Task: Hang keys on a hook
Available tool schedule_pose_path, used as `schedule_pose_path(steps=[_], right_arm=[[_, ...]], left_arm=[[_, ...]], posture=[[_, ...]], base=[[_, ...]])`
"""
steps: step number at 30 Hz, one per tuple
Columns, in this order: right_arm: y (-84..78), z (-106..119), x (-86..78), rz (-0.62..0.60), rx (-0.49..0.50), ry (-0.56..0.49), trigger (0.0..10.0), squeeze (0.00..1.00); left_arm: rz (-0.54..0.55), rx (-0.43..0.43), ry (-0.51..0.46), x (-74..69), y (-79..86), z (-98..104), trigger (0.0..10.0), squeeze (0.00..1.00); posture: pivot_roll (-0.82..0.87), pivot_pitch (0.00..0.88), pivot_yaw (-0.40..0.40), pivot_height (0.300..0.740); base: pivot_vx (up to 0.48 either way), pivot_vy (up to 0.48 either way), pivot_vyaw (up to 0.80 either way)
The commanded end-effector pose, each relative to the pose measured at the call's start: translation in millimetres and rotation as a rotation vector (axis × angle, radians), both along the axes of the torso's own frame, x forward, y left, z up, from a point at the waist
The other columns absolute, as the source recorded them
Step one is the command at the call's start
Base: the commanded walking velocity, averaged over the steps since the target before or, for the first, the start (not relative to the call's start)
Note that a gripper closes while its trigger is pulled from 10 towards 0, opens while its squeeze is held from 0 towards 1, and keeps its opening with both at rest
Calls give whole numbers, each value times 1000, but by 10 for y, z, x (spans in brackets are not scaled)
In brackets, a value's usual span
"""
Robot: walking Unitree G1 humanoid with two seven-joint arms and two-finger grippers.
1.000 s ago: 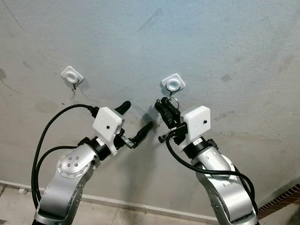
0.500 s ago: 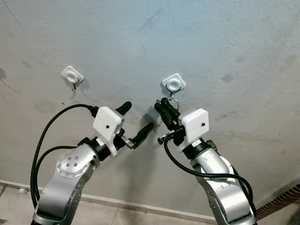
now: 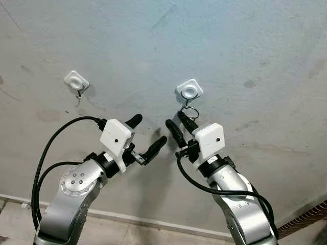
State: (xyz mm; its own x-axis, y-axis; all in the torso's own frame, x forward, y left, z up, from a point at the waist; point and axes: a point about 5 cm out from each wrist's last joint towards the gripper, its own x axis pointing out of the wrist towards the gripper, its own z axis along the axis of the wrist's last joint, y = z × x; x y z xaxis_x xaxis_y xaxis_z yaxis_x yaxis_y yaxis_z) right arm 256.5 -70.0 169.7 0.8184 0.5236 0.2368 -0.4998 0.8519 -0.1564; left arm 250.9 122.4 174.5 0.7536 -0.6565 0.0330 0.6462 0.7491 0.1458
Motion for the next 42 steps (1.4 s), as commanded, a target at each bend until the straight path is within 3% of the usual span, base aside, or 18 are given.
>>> schedule_pose_path(steps=[1, 13, 16, 25, 42], right_arm=[[-54, -13, 26, -39, 1, 7, 10000, 1000], [-210, 53, -49, -103, 12, -12, 10000, 1000], [-306, 81, -142, -110, 14, -7, 10000, 1000], [-322, 1, -269, -106, 8, 36, 10000, 1000], [-395, -72, -343, -125, 5, 92, 10000, 1000]], left_arm=[[-13, 10, -10, -23, 1, 32, 10000, 0], [-8, 7, -7, -29, -1, 29, 10000, 0], [-5, 2, -3, -25, -13, 16, 10000, 0], [-8, -7, -2, -3, -50, -2, 10000, 0], [0, -9, -3, 1, -45, -18, 10000, 0]], posture=[[199, 5, 4, 740], [189, 13, 0, 740], [168, 13, -3, 740], [153, 5, -7, 740], [150, 2, -11, 740]], base=[[0, 0, 0], [0, 0, 0], [0, 0, 0], [0, 0, 0], [0, 0, 0]])
